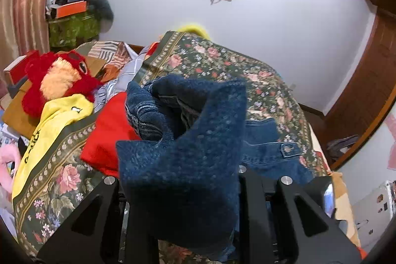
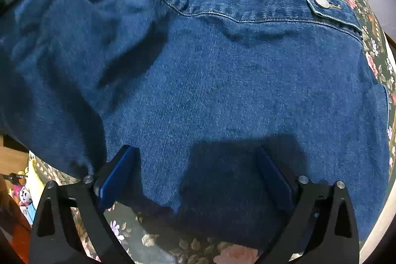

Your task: Fold large clothes

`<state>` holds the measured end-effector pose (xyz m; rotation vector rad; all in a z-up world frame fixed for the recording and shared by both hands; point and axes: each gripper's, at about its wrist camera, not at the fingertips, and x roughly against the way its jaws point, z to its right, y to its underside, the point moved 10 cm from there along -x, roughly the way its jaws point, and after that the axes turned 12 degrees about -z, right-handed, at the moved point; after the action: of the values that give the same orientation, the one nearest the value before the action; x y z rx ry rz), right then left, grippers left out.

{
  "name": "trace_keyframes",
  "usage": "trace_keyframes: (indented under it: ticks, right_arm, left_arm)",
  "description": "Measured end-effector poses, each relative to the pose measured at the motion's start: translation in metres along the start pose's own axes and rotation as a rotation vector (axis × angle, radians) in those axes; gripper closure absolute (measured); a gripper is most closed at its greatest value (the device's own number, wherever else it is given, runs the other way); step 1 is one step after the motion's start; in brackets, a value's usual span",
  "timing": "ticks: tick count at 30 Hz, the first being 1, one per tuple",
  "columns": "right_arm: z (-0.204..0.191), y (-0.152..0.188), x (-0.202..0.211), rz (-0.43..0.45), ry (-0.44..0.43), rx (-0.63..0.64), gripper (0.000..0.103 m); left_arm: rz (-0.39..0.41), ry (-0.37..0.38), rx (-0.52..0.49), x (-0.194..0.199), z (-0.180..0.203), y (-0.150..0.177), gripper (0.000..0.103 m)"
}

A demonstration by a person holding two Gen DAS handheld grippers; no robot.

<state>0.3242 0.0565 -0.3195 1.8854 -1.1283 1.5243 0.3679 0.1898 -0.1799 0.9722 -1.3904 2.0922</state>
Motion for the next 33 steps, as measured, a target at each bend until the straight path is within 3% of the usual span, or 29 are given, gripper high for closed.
trace_keyframes:
  ticks: [4, 9, 11, 15, 18, 20, 25, 27, 30, 33]
  right_arm:
    - [0.016, 0.011, 0.027, 0.04, -0.08, -0.031, 0.006]
    - [0.075, 0.044, 0.073, 0.157, -0.088, -0.147, 0.006]
    - [0.1, 0.061, 0.081, 0.163, -0.061, -0.186, 0.006]
    - [0.151, 0.101, 0.095, 0.174, 0.052, -0.259, 0.006]
    - [0.181, 0.114, 0.108, 0.18, 0.055, -0.323, 0.006]
    - [0.197, 0.129, 0.113, 0.188, 0.051, -0.368, 0.006]
    - [0.214, 0.147, 0.123, 0.222, 0.037, -0.434, 0.006]
    - [0.215, 0.149, 0.127, 0.232, 0.031, -0.452, 0.006]
    - [0.21, 0.149, 0.136, 0.257, 0.03, -0.454, 0.006]
    - [0.2, 0.144, 0.145, 0.281, 0.021, -0.431, 0.006]
  left_arm:
    - [-0.001, 0.018, -0.01, 0.002, 0.016, -0.006, 0.081]
    - [0.015, 0.048, -0.139, 0.001, 0.088, -0.005, 0.081]
    - [0.004, 0.074, -0.194, -0.008, 0.123, 0.004, 0.081]
    - [-0.056, 0.119, -0.295, -0.036, 0.187, 0.033, 0.081]
    - [-0.17, 0.153, -0.381, -0.071, 0.227, 0.073, 0.081]
    - [-0.256, 0.124, -0.443, -0.096, 0.241, 0.103, 0.081]
    - [-0.308, 0.047, -0.603, -0.104, 0.252, 0.146, 0.077]
    - [-0.333, 0.069, -0.637, -0.095, 0.253, 0.154, 0.063]
    - [-0.334, 0.071, -0.656, -0.08, 0.247, 0.155, 0.057]
    - [-0.311, 0.126, -0.634, -0.052, 0.244, 0.15, 0.049]
